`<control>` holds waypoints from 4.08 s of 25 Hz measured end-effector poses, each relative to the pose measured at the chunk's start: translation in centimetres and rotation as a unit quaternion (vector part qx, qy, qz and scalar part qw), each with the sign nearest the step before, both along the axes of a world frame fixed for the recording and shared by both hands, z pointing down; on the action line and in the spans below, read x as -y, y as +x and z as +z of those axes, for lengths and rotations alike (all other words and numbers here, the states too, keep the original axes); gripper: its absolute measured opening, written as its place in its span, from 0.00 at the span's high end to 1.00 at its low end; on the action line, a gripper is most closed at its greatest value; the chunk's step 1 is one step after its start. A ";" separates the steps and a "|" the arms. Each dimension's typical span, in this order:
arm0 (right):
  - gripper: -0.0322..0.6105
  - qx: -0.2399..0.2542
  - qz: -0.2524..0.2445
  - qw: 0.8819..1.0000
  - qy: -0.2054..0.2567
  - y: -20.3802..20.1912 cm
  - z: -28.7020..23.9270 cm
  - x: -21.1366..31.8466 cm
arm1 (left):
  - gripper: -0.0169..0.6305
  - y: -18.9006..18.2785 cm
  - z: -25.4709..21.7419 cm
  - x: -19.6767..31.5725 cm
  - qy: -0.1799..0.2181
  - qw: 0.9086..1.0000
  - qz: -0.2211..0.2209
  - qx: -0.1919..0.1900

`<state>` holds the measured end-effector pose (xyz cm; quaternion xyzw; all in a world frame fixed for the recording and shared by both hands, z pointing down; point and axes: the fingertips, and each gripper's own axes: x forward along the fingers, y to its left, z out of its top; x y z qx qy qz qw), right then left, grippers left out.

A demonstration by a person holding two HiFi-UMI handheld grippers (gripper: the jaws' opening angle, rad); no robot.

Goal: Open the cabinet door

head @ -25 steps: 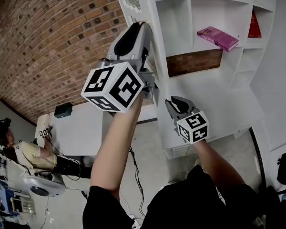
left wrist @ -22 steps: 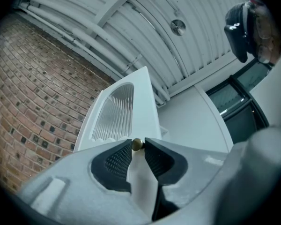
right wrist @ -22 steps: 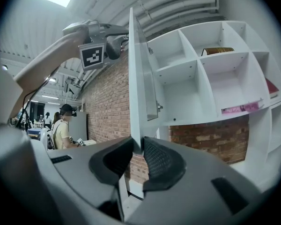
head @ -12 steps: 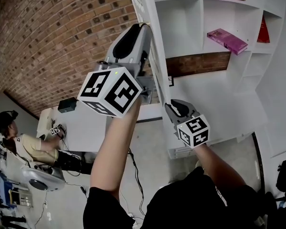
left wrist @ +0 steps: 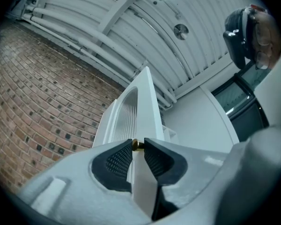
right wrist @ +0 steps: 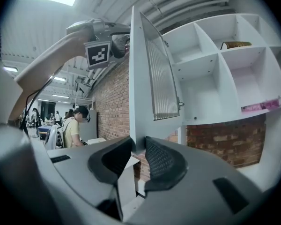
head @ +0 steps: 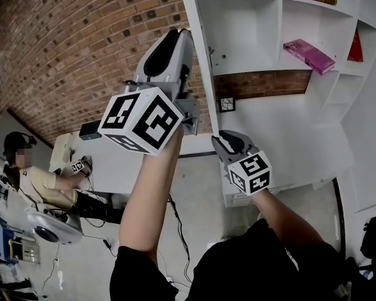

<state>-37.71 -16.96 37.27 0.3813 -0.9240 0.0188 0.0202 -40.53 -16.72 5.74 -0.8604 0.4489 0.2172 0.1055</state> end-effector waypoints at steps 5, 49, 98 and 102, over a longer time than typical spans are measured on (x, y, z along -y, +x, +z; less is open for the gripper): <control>0.80 0.004 0.003 1.000 0.000 -0.8 -0.2 -0.1 | 0.84 -0.8 -0.2 -0.1 -0.005 1.000 0.001 0.000; 0.95 -0.011 0.106 0.992 -0.065 36.0 6.4 -14.8 | 0.94 19.9 40.1 -17.9 -0.283 0.958 0.024 -0.042; 0.95 -0.025 0.141 0.990 -0.019 70.9 9.5 -26.2 | 0.94 48.7 40.5 -31.8 -0.247 0.962 -0.116 0.014; 0.95 -0.025 0.139 0.990 -0.016 71.1 9.4 -26.0 | 0.94 49.0 40.3 -31.5 -0.247 0.962 -0.119 0.011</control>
